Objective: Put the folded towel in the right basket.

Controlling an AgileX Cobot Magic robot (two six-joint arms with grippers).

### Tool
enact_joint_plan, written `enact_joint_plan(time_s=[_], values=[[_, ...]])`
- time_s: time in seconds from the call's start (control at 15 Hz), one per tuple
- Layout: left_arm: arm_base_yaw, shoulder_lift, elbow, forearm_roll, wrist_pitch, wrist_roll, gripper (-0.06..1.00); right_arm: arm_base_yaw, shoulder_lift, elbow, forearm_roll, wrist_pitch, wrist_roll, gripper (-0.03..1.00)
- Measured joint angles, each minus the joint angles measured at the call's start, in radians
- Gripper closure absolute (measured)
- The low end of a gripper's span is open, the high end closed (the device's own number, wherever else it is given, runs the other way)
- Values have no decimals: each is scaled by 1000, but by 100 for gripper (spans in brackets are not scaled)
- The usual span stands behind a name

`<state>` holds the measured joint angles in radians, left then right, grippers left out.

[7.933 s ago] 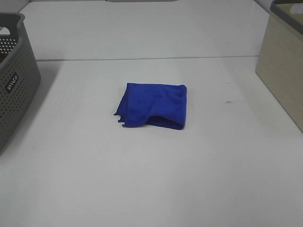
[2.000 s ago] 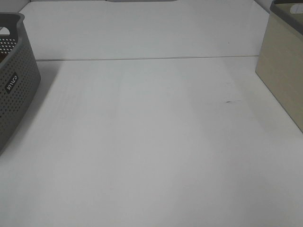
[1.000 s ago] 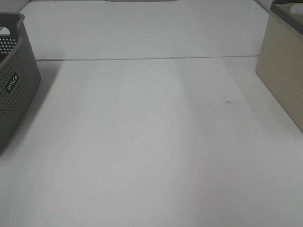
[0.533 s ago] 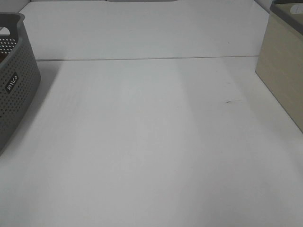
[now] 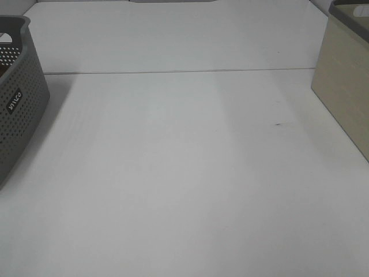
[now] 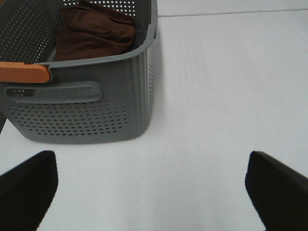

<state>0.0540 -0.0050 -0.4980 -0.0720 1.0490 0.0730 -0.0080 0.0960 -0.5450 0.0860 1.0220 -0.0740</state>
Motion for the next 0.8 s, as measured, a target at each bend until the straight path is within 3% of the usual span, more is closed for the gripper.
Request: enact_joint_plan(time_s=[0.2,0.8], values=[[0,0,0,0,0,0,-4,0,-100,32,-28,48,32,1],[0,0,0,-1,0,0,-4,0,-100,41,-25,41,45,1]])
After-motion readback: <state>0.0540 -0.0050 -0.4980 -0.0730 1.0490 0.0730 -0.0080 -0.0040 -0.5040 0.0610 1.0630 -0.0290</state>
